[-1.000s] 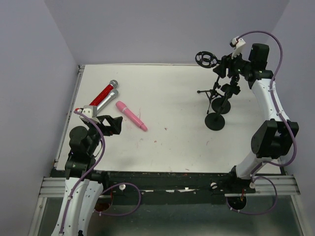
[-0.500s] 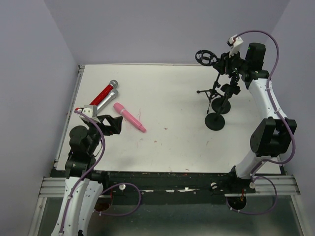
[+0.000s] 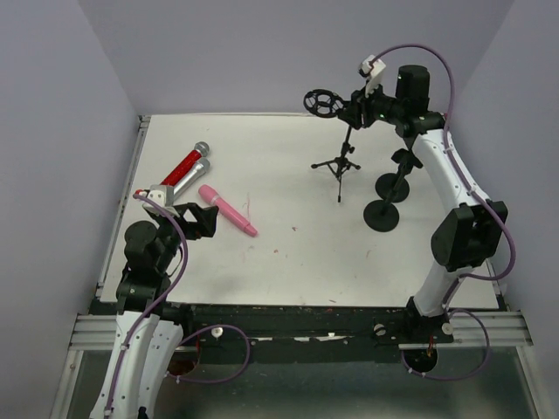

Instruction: Attach the microphones to the stand

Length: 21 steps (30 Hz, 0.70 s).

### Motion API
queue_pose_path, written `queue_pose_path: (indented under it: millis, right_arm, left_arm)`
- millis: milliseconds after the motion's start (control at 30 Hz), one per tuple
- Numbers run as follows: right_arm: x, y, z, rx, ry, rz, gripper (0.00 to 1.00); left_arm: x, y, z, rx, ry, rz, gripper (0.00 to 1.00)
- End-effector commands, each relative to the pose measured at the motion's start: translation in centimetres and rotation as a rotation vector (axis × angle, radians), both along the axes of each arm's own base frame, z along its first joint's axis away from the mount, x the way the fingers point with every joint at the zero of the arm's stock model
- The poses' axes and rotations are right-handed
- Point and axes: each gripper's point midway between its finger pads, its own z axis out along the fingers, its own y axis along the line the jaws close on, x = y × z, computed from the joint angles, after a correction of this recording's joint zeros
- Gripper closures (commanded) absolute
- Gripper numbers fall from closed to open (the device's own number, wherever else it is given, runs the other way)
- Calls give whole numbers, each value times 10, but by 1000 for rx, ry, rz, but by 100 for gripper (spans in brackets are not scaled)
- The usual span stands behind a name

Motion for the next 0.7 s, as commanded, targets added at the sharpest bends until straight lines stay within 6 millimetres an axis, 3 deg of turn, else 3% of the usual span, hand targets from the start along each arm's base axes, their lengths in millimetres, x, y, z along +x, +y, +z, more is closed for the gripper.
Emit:
queue_pose_path:
  millis: [0,167,300,433,667]
  right_arm:
    - [-21,57,31,17,-57,146,82]
    - [-56,116,26,-8,-49,273,82]
    - [-78,143,15,-26,-32,339,80]
    - [-93,151,-2,-47,-12,371,78]
    - [-122,144,-23,-70,14,429,71]
  left_arm:
    - [0,-4,5,6,-19,-27,1]
    - [2,-4,4,8,-13,-29,1]
    - [2,-4,3,9,-8,-27,1]
    - [2,-5,1,7,-2,-30,1]
    - [3,-6,-1,-5,12,-30,1]
